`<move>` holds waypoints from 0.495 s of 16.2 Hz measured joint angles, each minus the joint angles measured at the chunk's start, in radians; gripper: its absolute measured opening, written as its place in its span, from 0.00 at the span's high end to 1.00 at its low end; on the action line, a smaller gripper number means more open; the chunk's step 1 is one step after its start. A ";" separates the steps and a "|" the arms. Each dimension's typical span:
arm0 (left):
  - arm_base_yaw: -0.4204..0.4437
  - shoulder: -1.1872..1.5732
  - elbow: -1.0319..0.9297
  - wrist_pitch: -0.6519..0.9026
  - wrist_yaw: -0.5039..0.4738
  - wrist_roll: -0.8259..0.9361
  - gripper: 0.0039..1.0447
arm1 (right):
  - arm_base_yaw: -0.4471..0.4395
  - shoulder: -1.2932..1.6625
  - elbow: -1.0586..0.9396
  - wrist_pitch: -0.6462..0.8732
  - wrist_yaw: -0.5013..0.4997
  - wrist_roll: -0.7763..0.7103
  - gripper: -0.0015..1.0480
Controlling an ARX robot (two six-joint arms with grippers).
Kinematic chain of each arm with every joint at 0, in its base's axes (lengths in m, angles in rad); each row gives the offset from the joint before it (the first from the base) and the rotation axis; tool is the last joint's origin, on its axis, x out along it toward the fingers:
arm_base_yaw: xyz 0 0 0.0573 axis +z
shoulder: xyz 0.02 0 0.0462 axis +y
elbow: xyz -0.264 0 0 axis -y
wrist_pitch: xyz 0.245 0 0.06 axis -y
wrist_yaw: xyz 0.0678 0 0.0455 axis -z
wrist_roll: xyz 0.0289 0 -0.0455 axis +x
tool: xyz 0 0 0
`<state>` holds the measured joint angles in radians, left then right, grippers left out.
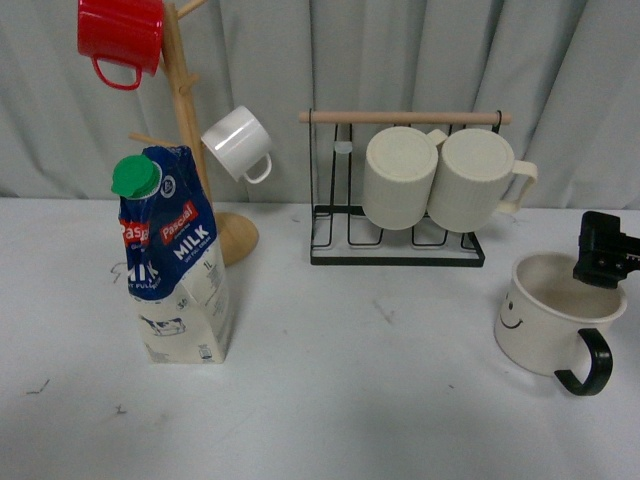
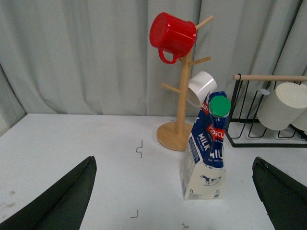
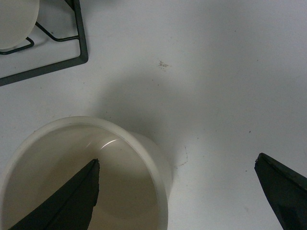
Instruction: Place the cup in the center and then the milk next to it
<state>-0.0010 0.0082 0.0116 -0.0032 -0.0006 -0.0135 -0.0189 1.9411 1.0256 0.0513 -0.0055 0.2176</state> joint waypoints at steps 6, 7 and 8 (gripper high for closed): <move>0.000 0.000 0.000 -0.001 0.000 0.000 0.06 | 0.019 0.039 0.019 0.002 0.002 -0.001 0.36; 0.000 0.000 0.000 -0.001 0.000 0.000 0.06 | 0.019 0.039 0.019 0.004 0.003 -0.002 0.46; 0.000 0.000 0.000 0.000 0.000 0.000 0.06 | 0.019 0.039 0.019 0.004 0.004 -0.002 0.58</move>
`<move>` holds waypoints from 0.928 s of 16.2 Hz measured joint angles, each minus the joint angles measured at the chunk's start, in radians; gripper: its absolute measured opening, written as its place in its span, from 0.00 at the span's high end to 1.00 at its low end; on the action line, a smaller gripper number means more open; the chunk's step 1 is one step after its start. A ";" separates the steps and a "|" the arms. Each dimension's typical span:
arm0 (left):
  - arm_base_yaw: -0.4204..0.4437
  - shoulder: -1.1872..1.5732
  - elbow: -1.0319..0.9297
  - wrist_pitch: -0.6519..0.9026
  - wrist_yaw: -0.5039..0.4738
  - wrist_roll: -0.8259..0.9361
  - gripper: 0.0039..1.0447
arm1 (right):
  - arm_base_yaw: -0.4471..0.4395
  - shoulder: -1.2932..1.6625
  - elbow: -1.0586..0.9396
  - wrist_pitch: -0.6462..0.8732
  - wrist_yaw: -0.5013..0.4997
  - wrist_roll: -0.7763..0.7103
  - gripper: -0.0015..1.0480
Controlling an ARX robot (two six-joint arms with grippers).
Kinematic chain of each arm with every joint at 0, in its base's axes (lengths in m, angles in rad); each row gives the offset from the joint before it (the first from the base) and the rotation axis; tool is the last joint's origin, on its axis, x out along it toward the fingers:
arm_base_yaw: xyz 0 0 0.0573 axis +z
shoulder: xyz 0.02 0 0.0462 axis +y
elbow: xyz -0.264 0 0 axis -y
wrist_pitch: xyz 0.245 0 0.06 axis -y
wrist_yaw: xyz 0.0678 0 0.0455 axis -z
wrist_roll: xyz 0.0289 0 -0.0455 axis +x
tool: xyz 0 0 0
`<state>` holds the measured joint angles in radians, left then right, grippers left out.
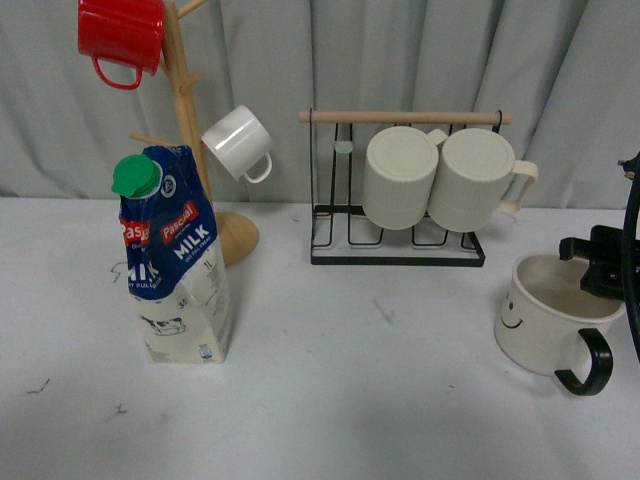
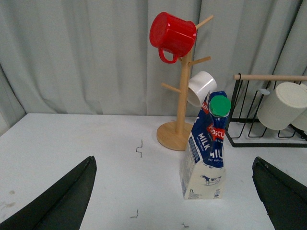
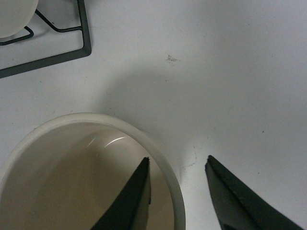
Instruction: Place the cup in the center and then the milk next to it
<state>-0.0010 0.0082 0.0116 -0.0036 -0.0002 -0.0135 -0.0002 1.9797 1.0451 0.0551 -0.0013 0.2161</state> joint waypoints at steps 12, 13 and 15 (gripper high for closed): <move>0.000 0.000 0.000 0.000 0.000 0.000 0.06 | 0.225 -0.134 0.024 -0.088 0.037 -0.002 0.97; 0.000 0.000 0.000 0.000 0.000 0.000 0.06 | 0.245 -0.118 0.045 -0.099 0.049 0.005 0.97; 0.000 0.000 0.000 0.000 0.000 0.000 0.06 | 0.277 -0.086 0.069 -0.107 0.068 0.025 0.97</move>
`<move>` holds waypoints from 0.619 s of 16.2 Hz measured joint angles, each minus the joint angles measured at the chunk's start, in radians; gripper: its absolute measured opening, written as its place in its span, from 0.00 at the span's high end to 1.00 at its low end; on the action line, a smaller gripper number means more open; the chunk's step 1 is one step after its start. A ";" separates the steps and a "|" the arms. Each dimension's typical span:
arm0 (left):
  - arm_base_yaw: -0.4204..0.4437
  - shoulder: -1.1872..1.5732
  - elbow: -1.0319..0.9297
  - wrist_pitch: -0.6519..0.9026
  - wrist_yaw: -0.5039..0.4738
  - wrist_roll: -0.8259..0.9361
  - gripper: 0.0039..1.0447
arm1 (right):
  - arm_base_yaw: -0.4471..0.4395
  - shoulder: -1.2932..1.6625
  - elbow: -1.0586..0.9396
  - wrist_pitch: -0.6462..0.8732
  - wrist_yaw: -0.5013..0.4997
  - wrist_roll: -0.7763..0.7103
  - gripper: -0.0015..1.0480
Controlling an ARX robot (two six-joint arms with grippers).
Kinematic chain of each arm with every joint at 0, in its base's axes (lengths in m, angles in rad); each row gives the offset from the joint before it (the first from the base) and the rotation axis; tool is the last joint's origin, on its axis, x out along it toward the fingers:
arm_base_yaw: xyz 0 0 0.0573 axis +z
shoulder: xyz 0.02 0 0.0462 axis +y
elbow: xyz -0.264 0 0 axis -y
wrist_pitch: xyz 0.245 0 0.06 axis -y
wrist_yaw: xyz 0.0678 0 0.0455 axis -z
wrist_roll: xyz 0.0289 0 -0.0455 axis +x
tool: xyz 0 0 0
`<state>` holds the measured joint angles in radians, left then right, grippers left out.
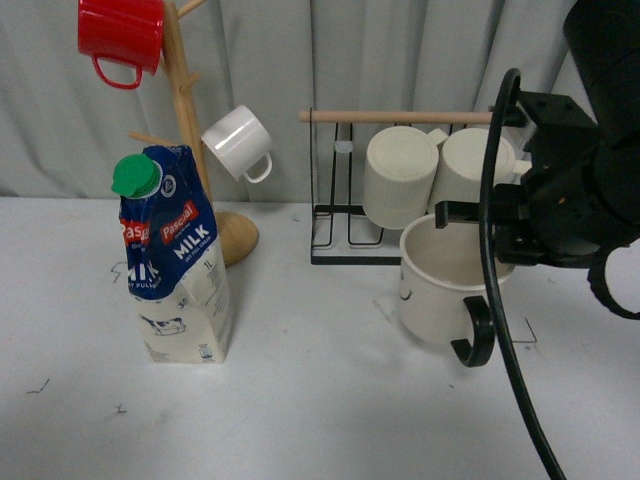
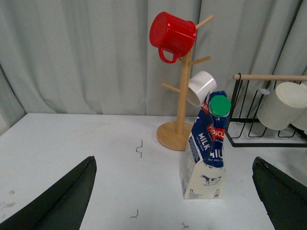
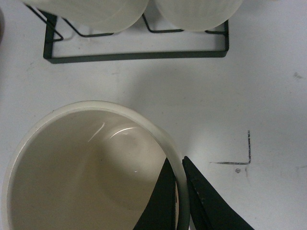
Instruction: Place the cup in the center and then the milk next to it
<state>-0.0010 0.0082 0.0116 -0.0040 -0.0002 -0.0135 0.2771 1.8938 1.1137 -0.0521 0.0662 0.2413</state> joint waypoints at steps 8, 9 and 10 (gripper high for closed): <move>0.000 0.000 0.000 0.000 0.000 0.000 0.06 | 0.052 0.062 0.014 -0.027 0.018 0.074 0.97; 0.000 0.000 0.000 0.000 0.000 0.000 0.06 | 0.052 0.068 0.014 -0.028 0.020 0.080 0.97; 0.000 0.000 0.000 0.000 0.000 0.000 0.06 | 0.052 0.071 0.014 -0.030 0.019 0.082 0.97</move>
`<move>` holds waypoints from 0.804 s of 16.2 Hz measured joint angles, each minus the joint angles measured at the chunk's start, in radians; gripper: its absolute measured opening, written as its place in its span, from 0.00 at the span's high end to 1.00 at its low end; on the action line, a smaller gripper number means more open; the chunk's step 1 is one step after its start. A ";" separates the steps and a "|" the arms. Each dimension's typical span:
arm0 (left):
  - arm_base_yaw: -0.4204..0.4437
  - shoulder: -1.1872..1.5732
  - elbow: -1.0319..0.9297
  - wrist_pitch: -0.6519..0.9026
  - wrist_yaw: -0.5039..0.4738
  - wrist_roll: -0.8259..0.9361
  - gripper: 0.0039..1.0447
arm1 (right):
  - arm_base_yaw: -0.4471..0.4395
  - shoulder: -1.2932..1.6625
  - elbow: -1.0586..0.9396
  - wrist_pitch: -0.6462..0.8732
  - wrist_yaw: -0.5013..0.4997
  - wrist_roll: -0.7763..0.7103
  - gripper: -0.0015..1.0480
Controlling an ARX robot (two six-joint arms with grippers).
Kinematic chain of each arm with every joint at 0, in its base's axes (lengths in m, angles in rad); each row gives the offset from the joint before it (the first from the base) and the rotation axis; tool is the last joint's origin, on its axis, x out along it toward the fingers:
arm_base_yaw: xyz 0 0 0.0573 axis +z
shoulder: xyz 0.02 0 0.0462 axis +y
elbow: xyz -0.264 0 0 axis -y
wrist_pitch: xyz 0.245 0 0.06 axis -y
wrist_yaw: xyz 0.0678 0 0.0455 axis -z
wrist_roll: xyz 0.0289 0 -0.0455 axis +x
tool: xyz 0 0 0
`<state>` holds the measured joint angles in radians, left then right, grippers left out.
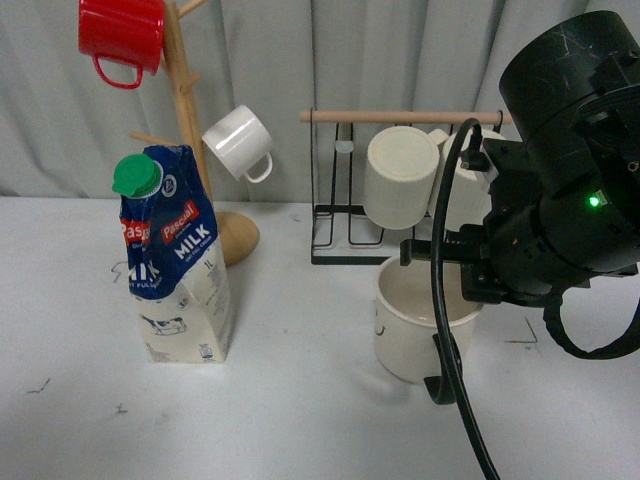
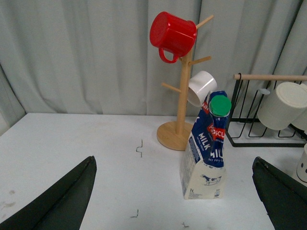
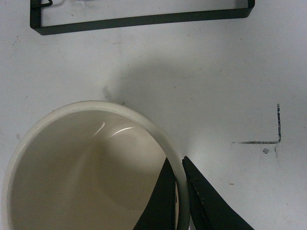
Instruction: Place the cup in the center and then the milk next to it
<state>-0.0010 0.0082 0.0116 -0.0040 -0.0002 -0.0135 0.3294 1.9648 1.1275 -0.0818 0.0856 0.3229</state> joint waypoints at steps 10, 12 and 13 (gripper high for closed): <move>0.000 0.000 0.000 0.000 0.000 0.000 0.06 | -0.002 0.043 0.012 0.032 0.018 0.068 0.65; 0.000 0.000 0.000 0.000 0.000 0.000 0.06 | -0.003 0.041 0.012 0.031 0.014 0.070 0.55; 0.000 0.000 0.000 0.000 0.000 0.000 0.06 | -0.003 0.039 0.012 0.030 0.009 0.072 0.50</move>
<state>-0.0010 0.0082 0.0116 -0.0040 -0.0002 -0.0135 0.3260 2.0033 1.1397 -0.0521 0.0948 0.3954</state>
